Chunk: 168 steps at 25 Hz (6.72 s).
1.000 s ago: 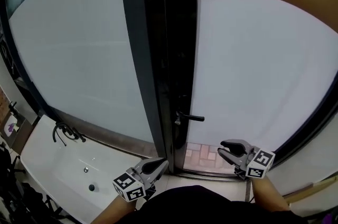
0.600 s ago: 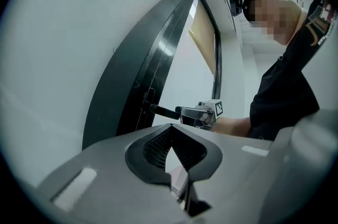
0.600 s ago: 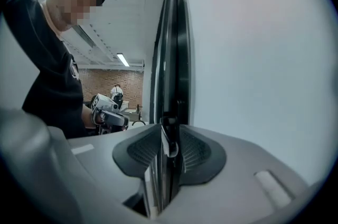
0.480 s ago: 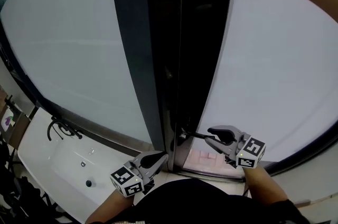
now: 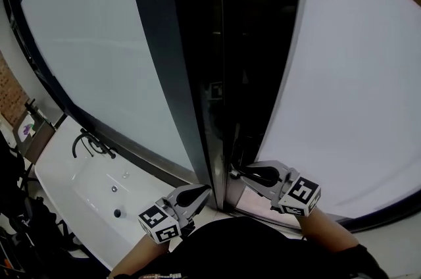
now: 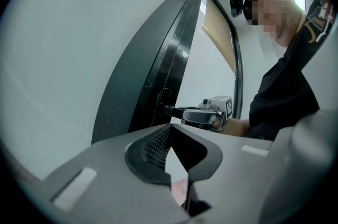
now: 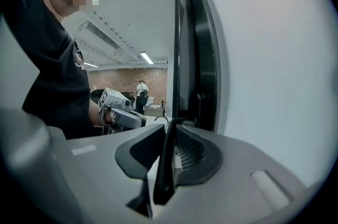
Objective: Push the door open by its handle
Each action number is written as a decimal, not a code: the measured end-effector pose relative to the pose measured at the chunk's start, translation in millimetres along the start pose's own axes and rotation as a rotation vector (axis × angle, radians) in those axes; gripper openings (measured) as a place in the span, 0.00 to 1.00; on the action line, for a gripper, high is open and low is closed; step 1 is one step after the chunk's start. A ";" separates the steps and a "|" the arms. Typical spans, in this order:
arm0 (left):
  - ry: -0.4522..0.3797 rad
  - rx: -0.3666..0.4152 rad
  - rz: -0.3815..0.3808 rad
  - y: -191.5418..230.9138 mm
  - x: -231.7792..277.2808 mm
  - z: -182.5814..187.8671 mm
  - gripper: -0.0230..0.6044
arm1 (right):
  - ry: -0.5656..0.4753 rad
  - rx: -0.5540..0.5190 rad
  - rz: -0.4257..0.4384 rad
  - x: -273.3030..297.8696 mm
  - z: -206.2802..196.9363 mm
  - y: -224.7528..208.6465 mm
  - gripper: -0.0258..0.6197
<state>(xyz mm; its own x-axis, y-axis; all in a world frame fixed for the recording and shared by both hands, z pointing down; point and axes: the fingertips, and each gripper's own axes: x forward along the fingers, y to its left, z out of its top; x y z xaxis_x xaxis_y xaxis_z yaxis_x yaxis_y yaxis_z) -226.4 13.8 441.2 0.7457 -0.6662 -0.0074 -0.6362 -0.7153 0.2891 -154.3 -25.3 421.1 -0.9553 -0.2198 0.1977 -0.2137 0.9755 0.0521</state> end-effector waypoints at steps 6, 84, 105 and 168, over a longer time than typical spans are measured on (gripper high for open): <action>-0.005 -0.019 0.007 15.9 1.2 -1.3 0.04 | 0.019 0.010 -0.023 8.8 3.6 -2.6 0.15; 0.218 0.006 -0.153 17.2 319.3 -59.6 0.04 | 0.102 0.240 -0.789 -166.4 -85.6 -582.7 0.12; 0.148 0.007 -0.072 184.5 595.0 -10.7 0.04 | 0.120 0.144 -1.047 -348.3 -140.7 -729.7 0.15; 0.094 0.083 0.032 321.9 633.0 17.5 0.04 | -0.022 0.136 -0.377 -186.0 -202.5 -700.9 0.17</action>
<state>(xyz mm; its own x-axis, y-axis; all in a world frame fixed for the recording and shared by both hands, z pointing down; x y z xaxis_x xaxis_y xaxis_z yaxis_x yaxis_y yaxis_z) 37.4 -641.8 512.8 0.7374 -0.6693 0.0914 -0.6714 -0.7114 0.2077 214.5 -669.6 546.0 -0.8088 -0.5634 0.1685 -0.5735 0.8191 -0.0137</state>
